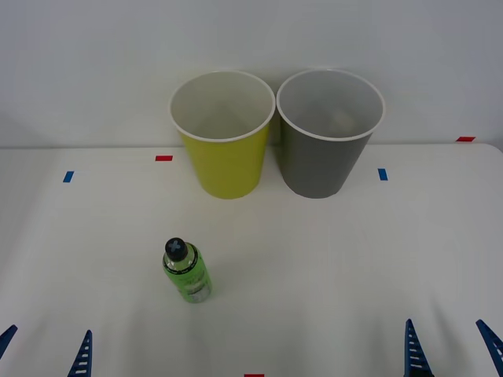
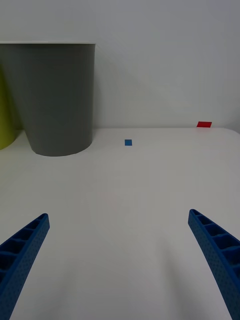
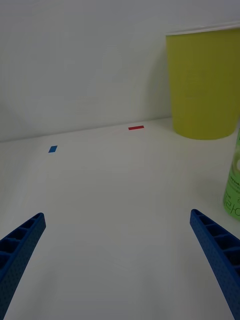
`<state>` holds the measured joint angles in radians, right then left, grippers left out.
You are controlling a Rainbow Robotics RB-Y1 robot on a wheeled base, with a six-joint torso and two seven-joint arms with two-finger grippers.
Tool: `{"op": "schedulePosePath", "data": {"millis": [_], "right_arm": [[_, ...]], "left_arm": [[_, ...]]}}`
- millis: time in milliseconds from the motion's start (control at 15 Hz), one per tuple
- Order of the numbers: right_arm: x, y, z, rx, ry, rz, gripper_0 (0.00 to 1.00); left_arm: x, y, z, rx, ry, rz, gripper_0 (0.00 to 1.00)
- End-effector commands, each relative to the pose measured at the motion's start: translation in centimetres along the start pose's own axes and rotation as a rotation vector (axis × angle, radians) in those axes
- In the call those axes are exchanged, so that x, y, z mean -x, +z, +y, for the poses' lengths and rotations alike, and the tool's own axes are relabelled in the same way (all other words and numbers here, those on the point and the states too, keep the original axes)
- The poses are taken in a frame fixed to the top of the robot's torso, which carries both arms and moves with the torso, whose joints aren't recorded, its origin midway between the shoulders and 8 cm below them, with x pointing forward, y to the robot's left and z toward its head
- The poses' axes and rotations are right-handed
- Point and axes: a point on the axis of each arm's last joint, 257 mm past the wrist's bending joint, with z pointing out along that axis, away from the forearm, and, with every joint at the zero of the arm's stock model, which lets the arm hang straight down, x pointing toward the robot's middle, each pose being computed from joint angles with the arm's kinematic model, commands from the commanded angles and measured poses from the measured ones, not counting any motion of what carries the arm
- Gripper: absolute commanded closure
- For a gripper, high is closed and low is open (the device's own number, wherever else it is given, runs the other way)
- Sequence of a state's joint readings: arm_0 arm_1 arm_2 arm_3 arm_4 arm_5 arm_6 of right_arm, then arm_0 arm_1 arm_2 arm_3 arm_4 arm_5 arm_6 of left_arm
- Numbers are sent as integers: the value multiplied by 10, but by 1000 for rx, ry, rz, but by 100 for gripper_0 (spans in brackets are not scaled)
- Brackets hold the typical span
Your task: Put cans in the gray bin and PET bottles in the light green bin.
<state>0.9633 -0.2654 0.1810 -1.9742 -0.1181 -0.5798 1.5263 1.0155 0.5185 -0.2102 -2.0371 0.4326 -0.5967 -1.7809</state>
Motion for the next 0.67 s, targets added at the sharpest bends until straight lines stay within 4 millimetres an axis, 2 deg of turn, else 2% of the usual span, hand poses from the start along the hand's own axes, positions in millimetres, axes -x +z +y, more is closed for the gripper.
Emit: {"op": "schedulePosePath", "data": {"millis": [67, 533, 600, 667], "right_arm": [[0, 0, 0, 0, 0, 0, 4], [0, 0, 0, 0, 0, 0, 4], [0, 0, 0, 0, 0, 0, 4], [0, 0, 0, 0, 0, 0, 4]], "left_arm": [[0, 0, 0, 0, 0, 0, 0], [0, 0, 0, 0, 0, 0, 0], [-16, 0, -6, -12, -10, 32, 0], [-13, 1, -5, -17, -1, 8, 0]]}}
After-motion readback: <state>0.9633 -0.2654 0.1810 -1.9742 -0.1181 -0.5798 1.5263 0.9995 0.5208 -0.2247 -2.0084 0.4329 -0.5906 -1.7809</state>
